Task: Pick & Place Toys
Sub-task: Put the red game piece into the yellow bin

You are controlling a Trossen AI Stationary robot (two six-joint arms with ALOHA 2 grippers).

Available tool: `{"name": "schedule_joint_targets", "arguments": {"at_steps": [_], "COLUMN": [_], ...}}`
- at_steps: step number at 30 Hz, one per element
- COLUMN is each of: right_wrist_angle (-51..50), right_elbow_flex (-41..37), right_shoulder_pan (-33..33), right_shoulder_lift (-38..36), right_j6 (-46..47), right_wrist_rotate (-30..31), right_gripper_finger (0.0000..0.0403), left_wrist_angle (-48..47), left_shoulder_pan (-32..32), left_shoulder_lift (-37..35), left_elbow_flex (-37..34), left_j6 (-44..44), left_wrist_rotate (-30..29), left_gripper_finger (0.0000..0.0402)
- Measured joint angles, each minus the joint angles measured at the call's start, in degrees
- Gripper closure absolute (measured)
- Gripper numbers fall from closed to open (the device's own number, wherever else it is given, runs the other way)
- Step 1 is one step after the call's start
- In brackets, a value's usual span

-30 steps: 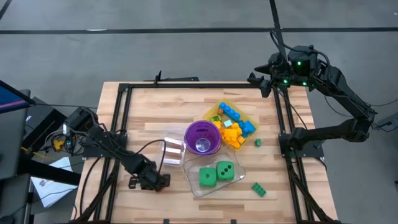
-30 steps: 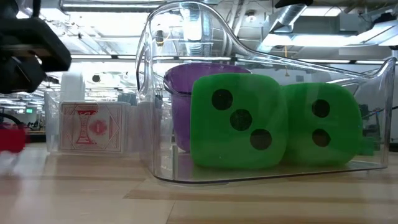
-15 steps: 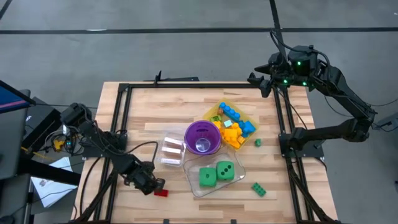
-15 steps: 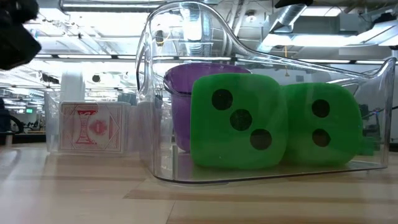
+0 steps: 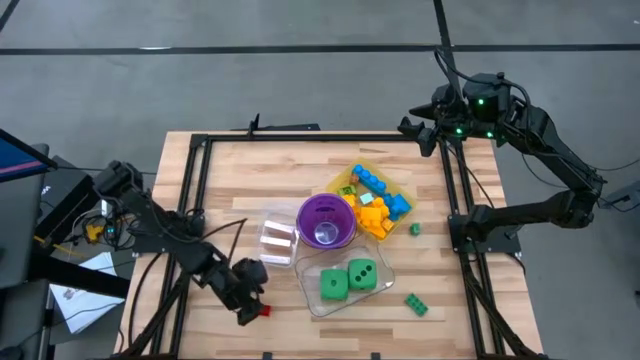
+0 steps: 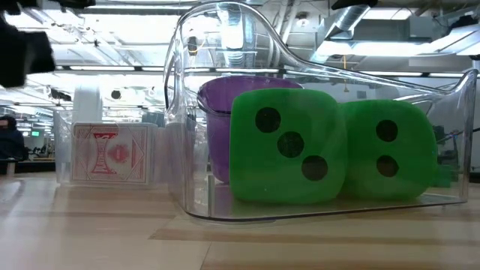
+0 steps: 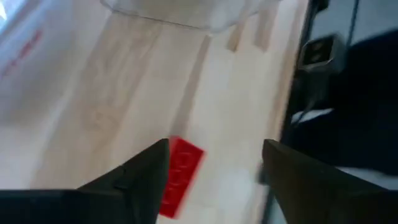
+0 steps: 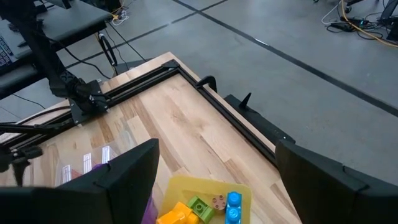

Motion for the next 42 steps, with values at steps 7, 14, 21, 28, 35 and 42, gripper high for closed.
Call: {"name": "schedule_joint_targets", "arguments": {"at_steps": [7,14,21,28,35,42], "right_wrist_angle": [-0.47,-0.83,-0.98,-1.40,-1.26,-1.25], "right_elbow_flex": [0.00,0.00,0.00,0.00,0.00,0.00], "right_shoulder_pan": [0.00,-0.02,-0.04,-0.04,-0.04,-0.04], "right_shoulder_lift": [0.00,0.00,0.00,0.00,0.00,0.00], "right_j6": [0.59,0.61,1.42,2.54,2.56,2.56], "right_wrist_rotate": [0.00,0.46,1.79,3.49,3.50,3.50], "right_gripper_finger": [0.0091,0.0091,0.0091,0.0091,0.0091,0.0091], "left_wrist_angle": [-4.62,-2.58,-3.97,-4.45,-2.33,-2.04], "left_shoulder_pan": [1.42,0.50,-1.49,-1.99,-2.34,-4.66], "left_shoulder_lift": [2.33,3.18,3.88,8.37,11.53,12.67], "left_elbow_flex": [-0.04,-0.02,0.01,1.03,1.66,1.70], "left_j6": [16.34,27.42,34.18,36.61,36.68,35.14], "left_wrist_rotate": [1.21,3.43,3.50,2.82,2.13,2.11], "left_gripper_finger": [0.0132,0.0139,0.0139,0.0135,0.0136,0.0139]}}
